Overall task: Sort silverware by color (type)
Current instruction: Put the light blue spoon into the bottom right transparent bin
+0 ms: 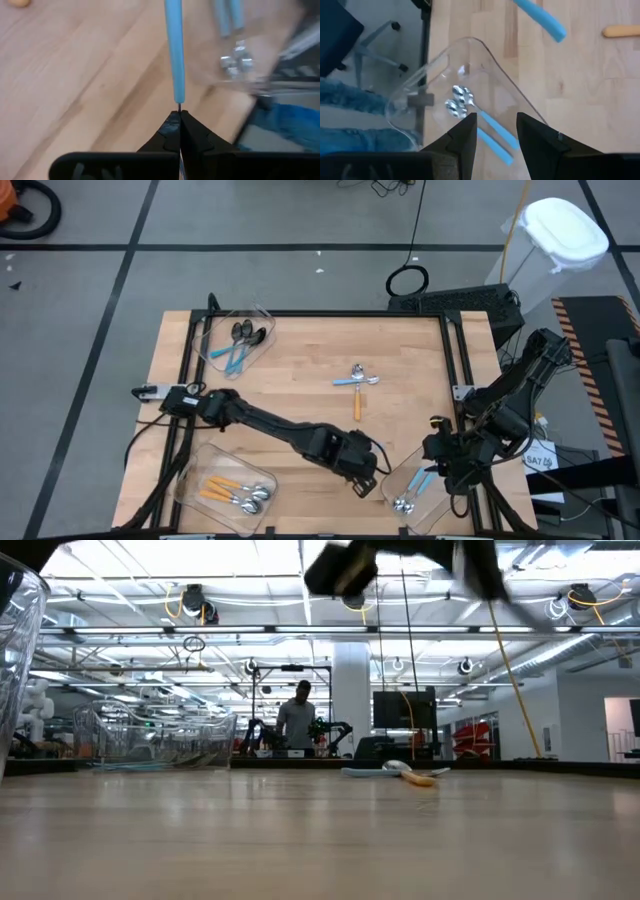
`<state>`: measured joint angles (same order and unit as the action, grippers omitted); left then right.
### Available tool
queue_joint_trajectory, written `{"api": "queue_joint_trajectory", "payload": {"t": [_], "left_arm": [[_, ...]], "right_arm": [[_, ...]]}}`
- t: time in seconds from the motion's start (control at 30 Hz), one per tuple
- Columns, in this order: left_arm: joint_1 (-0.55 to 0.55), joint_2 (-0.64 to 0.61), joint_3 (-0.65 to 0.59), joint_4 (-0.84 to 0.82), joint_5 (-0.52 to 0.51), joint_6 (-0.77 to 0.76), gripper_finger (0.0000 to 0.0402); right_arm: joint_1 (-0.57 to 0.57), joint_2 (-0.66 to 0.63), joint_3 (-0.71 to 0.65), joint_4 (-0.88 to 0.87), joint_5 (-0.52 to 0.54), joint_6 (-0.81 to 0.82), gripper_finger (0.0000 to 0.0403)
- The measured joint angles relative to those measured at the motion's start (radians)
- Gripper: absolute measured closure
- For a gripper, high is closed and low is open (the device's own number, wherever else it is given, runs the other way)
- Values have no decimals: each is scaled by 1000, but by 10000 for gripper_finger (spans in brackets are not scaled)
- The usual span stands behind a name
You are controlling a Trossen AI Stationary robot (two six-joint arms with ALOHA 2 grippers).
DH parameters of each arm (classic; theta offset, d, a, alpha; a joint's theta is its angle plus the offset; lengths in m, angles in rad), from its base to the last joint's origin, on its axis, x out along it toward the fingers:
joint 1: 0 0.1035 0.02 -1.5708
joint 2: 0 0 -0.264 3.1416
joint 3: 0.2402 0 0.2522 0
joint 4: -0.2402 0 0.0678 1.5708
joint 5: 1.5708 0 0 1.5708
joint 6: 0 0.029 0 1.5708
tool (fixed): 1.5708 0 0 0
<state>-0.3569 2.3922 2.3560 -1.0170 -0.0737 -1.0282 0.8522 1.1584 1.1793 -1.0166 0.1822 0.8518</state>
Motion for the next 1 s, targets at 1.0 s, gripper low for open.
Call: {"api": "queue_joint_trajectory", "payload": {"t": [1.0], "left_arm": [[49, -55, -1, 453, 207, -162, 401]], "right_arm": [[15, 9, 105, -101, 222, -656, 182]]}}
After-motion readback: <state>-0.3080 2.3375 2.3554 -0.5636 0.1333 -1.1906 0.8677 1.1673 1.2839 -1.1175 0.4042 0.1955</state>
